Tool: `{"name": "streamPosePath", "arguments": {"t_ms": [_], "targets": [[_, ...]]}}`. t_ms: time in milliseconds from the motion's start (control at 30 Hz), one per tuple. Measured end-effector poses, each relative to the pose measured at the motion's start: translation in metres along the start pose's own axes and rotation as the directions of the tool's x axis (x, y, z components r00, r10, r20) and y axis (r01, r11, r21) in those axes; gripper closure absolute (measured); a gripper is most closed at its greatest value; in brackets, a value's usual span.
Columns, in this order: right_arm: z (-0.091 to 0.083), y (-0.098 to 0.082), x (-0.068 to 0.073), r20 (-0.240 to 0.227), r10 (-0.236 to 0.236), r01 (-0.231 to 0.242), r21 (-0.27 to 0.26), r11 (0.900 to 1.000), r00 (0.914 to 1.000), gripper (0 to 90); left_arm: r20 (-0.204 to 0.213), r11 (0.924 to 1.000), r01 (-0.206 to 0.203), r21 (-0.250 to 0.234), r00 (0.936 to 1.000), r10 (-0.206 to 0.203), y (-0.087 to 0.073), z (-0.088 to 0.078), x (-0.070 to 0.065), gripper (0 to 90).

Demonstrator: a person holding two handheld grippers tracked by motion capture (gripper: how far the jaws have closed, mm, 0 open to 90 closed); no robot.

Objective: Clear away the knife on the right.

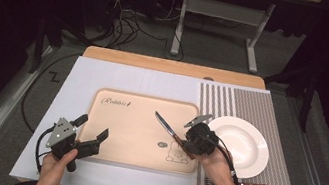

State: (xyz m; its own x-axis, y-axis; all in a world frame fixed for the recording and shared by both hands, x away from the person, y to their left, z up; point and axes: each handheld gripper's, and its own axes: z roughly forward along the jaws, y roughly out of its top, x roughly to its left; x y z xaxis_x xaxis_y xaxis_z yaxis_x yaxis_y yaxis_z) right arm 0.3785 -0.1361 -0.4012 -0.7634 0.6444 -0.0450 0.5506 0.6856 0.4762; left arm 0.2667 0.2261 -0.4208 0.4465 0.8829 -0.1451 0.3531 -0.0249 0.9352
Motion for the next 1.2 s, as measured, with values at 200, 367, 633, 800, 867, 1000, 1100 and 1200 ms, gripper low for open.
{"name": "streamPosePath", "arguments": {"t_ms": [200, 367, 633, 800, 867, 1000, 1100, 1200], "targets": [[0.014, 0.015, 0.006, -0.056, -0.015, 0.015, 0.001, 1.0, 0.9983, 89.5, 0.005, 1.0, -0.006, 0.001, 1.0, 0.006, 0.0, 0.0, -0.001, 13.9], [0.027, 0.021, 0.008, -0.079, -0.007, 0.008, 0.009, 1.0, 0.9968, 90.0, 0.002, 1.0, -0.004, 0.001, 1.0, 0.004, 0.0, 0.0, 0.0, 14.0], [0.039, 0.022, 0.006, -0.062, -0.004, 0.004, 0.005, 1.0, 0.9981, 90.0, 0.015, 0.9998, -0.012, -0.016, 0.9998, 0.013, 0.001, -0.001, -0.002, 14.0], [0.039, 0.021, -0.004, -0.042, 0.01, -0.01, 0.003, 1.0, 0.9991, 90.0, 0.008, 0.9996, -0.026, -0.012, 0.9996, 0.026, 0.001, -0.001, -0.002, 13.9], [0.039, 0.02, -0.006, -0.041, 0.014, -0.014, 0.001, 1.0, 0.9991, 90.0, 0.007, 0.9996, -0.025, -0.012, 0.9997, 0.025, 0.001, -0.001, -0.002, 13.9], [0.04, 0.02, -0.011, -0.033, 0.03, -0.03, 0.001, 1.0, 0.999, 90.0, 0.001, 0.9997, -0.023, -0.01, 0.9997, 0.023, 0.001, -0.002, -0.001, 13.9], [0.039, 0.018, -0.014, -0.03, 0.057, -0.057, 0.006, 0.998, 0.9979, 90.0, 0.0, 0.9997, -0.024, -0.009, 0.9997, 0.024, 0.001, -0.002, -0.001, 13.8], [0.038, 0.018, -0.016, -0.028, 0.057, -0.057, 0.009, 0.998, 0.998, 90.0, -0.009, 0.9992, -0.04, -0.001, 0.9992, 0.04, 0.001, -0.001, -0.002, 13.8]]}}
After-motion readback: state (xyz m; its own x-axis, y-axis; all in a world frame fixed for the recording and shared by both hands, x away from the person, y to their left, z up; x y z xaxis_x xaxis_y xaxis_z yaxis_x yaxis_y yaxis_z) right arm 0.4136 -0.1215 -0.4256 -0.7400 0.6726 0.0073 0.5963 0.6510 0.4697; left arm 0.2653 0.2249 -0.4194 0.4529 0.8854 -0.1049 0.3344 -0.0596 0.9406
